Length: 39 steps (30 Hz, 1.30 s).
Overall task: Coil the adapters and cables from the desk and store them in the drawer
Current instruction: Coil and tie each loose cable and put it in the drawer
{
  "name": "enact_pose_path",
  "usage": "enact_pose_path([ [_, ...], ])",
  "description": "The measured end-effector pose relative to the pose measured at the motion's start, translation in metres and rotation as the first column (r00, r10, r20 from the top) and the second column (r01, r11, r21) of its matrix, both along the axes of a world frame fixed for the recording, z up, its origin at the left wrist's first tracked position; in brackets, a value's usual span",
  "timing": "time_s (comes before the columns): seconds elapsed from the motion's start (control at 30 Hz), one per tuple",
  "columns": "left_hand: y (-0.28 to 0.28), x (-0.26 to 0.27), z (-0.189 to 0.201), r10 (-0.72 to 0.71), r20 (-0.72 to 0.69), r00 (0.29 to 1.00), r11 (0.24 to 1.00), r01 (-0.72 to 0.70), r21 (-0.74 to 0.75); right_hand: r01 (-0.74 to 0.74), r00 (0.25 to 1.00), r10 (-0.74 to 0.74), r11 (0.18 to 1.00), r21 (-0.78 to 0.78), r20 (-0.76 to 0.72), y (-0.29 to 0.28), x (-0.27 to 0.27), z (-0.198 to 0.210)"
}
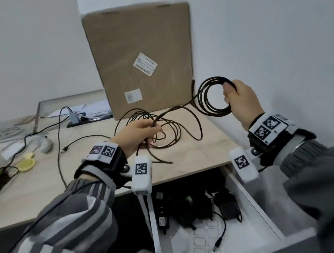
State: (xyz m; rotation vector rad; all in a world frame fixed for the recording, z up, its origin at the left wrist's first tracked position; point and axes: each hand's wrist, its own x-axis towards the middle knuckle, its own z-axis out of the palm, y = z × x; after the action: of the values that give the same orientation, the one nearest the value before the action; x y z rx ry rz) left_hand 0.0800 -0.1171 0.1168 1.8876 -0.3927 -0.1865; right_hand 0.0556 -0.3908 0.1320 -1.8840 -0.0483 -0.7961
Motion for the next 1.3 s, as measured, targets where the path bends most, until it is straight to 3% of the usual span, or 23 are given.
enact_pose_path([
  [0.1,0.008,-0.01,0.006,0.032,0.115,0.993,0.951,-0.065,0.303,0.051,0.997,-0.05,0.998,0.027,-0.054,-0.008,-0.006,0.0],
  [0.17,0.013,-0.018,0.01,0.05,0.173,0.984,0.915,-0.114,0.387,0.074,0.993,-0.072,0.997,0.009,-0.095,-0.013,-0.01,0.002],
  [0.3,0.032,-0.033,0.014,0.095,0.232,0.968,0.923,-0.173,0.344,0.088,0.976,-0.112,0.987,-0.132,-0.189,-0.016,-0.017,-0.001],
  [0.53,0.066,-0.043,0.019,0.311,0.384,0.87,0.85,-0.435,0.297,0.116,0.936,-0.185,0.965,-0.234,-0.299,-0.002,-0.019,-0.009],
  [0.67,0.063,-0.049,0.011,0.232,0.257,0.938,0.895,-0.309,0.321,0.094,0.95,-0.146,0.976,-0.195,-0.275,0.013,-0.016,-0.002],
  [0.8,0.05,-0.06,0.001,0.12,-0.023,0.993,0.98,-0.114,0.164,0.099,0.954,-0.154,0.971,-0.216,-0.256,0.016,-0.015,0.003],
  [0.87,0.045,-0.059,-0.003,0.099,-0.033,0.995,0.952,-0.085,0.295,0.075,0.962,-0.13,0.972,-0.224,-0.241,0.017,-0.016,0.002],
  [0.93,0.04,-0.057,-0.006,0.098,-0.048,0.994,0.875,-0.063,0.48,0.05,0.972,-0.097,0.975,-0.217,-0.214,0.021,-0.018,0.002],
  [1.03,0.027,-0.054,-0.011,0.181,0.003,0.983,0.786,-0.147,0.6,0.001,0.988,-0.029,0.985,-0.175,-0.155,0.026,-0.024,0.002],
  [1.1,0.014,-0.054,-0.014,0.298,0.084,0.951,0.816,-0.299,0.495,-0.029,0.992,0.008,0.985,-0.172,-0.123,0.029,-0.026,0.004],
  [1.2,-0.003,-0.053,-0.013,0.484,0.245,0.84,0.822,-0.532,0.202,-0.063,0.995,0.049,0.982,-0.177,-0.085,0.03,-0.03,0.008],
  [1.3,-0.016,-0.053,-0.009,0.532,0.359,0.767,0.768,-0.615,0.177,-0.082,0.996,0.075,0.98,-0.18,-0.047,0.029,-0.036,0.014],
])
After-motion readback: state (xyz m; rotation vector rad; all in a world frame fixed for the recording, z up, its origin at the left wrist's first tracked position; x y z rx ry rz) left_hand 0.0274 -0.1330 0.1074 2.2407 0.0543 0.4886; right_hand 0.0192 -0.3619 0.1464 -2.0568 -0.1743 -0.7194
